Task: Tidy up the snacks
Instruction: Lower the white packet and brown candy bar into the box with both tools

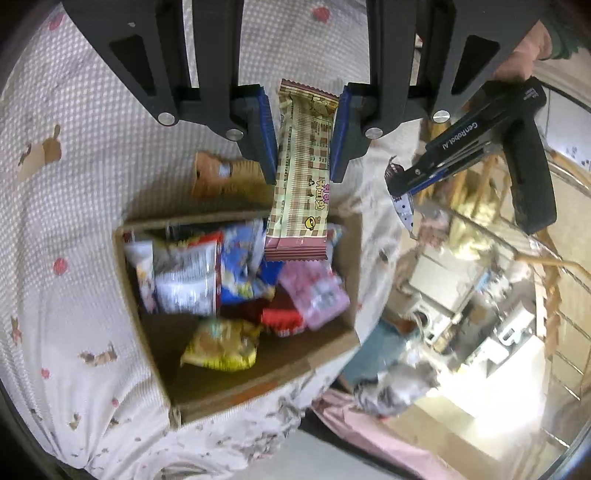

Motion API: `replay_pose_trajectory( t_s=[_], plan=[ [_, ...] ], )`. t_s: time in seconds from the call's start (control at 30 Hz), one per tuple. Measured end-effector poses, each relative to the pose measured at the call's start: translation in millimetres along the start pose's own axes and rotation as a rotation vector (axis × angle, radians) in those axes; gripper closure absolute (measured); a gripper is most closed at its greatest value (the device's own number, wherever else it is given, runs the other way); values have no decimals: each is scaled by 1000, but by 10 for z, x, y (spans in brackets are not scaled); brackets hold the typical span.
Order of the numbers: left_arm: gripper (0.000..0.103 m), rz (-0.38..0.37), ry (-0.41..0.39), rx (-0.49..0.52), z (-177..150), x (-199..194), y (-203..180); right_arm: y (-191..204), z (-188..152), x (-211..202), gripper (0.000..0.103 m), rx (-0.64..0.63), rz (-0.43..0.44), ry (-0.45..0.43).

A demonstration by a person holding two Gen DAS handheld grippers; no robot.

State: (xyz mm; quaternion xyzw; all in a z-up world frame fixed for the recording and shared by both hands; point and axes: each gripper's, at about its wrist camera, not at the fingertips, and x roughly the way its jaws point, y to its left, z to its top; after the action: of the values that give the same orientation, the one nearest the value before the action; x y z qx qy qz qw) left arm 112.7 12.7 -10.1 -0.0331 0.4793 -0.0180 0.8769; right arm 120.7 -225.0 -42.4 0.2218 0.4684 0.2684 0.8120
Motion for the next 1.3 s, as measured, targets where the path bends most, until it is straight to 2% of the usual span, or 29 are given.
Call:
replay_pose_trajectory(
  t_s=[0.27, 0.53, 0.7, 0.8, 0.9, 1.3],
  plan=[
    [89, -16, -20, 67, 458, 236, -277, -101, 334, 23, 74, 16, -20, -57],
    [89, -19, -43, 171, 683, 492, -562, -336, 686, 194, 74, 18, -101, -76],
    [89, -60, -37, 140, 730, 753, -548, -456, 814, 338, 74, 12, -137, -71],
    [89, -39, -49, 159, 709, 864, -563, -543, 820, 424, 74, 33, -153, -69],
    [89, -55, -41, 144, 720, 950, -542, -592, 810, 450, 74, 51, -149, -65],
    [89, -81, -44, 111, 733, 991, -483, -637, 817, 565, 73, 64, -128, -44]
  ],
)
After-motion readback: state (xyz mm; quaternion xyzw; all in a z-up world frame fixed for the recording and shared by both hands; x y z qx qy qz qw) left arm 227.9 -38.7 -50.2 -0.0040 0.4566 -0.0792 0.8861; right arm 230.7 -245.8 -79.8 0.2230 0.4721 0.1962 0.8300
